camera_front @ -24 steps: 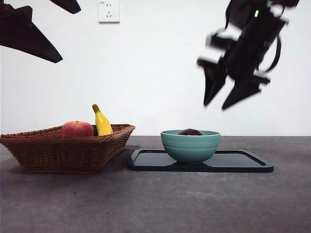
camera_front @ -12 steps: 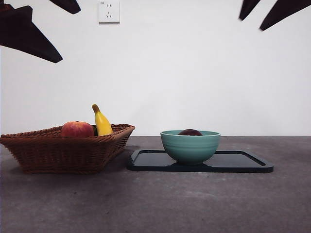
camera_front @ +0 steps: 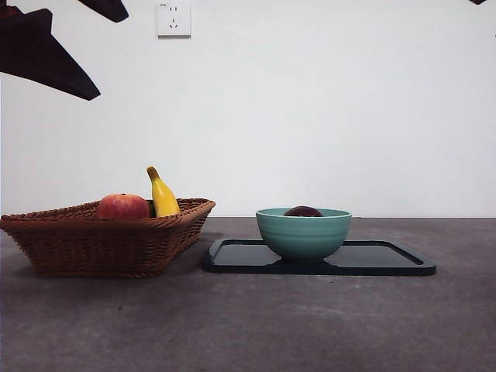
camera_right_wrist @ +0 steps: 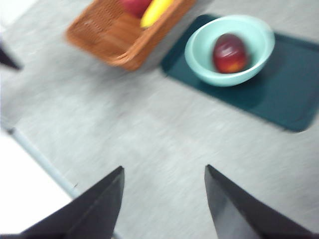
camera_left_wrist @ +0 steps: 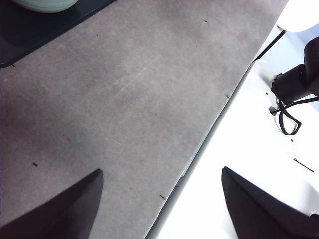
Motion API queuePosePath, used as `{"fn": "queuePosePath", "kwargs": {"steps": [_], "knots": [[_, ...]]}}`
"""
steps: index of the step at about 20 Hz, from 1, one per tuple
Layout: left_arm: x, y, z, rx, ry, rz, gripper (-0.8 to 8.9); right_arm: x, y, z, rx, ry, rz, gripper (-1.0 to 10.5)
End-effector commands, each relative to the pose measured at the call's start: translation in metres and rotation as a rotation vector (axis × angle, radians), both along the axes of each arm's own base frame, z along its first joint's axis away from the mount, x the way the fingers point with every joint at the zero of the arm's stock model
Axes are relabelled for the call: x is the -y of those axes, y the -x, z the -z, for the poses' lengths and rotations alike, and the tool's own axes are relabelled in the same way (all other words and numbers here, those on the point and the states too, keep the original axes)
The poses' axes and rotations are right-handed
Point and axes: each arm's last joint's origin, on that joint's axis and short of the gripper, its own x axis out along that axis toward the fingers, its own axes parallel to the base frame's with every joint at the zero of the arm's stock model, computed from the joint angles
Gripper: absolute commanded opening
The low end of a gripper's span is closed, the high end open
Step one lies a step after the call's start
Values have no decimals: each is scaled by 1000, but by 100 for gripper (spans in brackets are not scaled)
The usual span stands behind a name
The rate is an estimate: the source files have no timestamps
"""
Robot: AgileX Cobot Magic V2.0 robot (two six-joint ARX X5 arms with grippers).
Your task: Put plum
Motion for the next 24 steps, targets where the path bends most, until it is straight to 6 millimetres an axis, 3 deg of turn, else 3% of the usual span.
{"fn": "queuePosePath", "kwargs": {"steps": [1, 24], "knots": [[2, -1, -4, 24, 9, 14, 374, 0, 3, 3, -24, 1, -18, 256], [4, -4, -7, 57, 41, 2, 374, 0, 4, 4, -31, 7, -20, 256]]}}
